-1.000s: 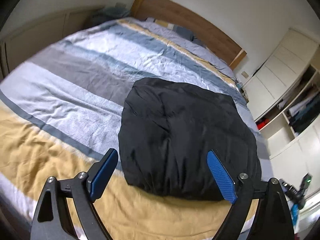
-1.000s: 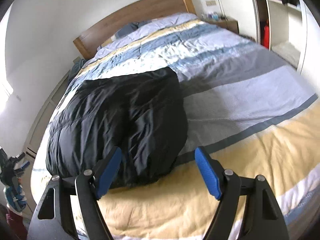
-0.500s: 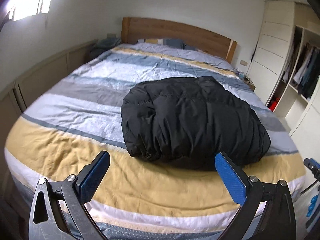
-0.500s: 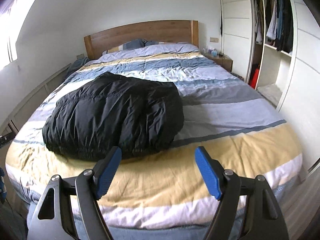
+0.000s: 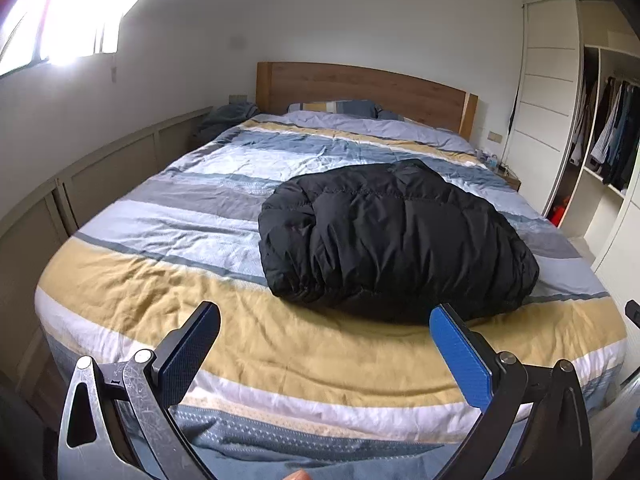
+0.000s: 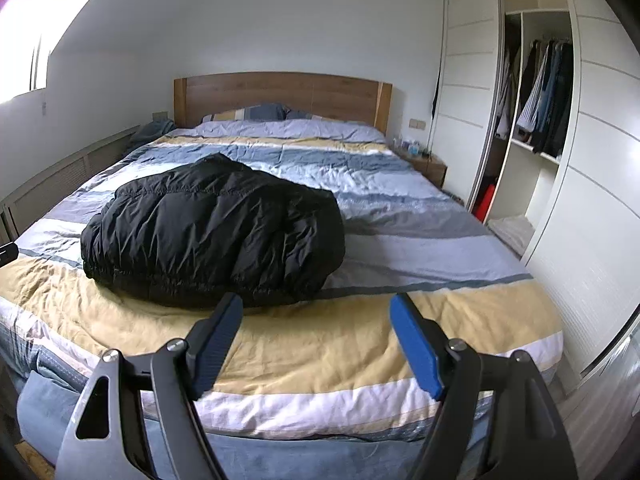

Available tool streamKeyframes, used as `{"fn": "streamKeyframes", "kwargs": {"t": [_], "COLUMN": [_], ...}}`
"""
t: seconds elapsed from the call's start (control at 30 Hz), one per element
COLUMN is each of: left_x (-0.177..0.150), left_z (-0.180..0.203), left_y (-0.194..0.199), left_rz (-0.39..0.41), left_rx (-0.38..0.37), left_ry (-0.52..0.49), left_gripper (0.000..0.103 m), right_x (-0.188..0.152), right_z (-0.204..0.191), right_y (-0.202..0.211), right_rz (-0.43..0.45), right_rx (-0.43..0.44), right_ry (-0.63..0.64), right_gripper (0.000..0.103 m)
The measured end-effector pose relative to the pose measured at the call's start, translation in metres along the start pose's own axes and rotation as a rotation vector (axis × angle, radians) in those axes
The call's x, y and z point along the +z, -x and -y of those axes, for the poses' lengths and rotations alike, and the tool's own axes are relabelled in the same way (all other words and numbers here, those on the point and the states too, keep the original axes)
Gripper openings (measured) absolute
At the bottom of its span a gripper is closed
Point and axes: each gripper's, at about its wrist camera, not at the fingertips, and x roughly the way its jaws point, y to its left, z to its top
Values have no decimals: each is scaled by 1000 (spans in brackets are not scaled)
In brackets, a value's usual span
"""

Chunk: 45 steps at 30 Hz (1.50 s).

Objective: Fold large clothes

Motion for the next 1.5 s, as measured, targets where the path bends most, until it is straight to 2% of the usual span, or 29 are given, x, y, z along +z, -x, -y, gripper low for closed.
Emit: {"fn": "streamKeyframes", "kwargs": {"t": [0.2, 0.57, 1.0, 1.5], "left_x": [0, 2, -4, -13], "left_z": [-5, -13, -19, -16], "left_y": [5, 9, -8, -47], "left_rz": [1, 27, -23, -118], "left_rx": [30, 85, 104, 111], "left_ry": [-12, 0, 14, 26], "left_gripper": [102, 102, 102, 102], "right_x": [1, 2, -4, -15], "right_z": [-1, 1, 0, -3], "right_y": [8, 2, -28, -76], "right_rz": [32, 31, -26, -125], "right_rx": [-12, -5, 17, 47], "right_ry": [15, 10, -1, -15], "right_gripper": [75, 75, 75, 75]}}
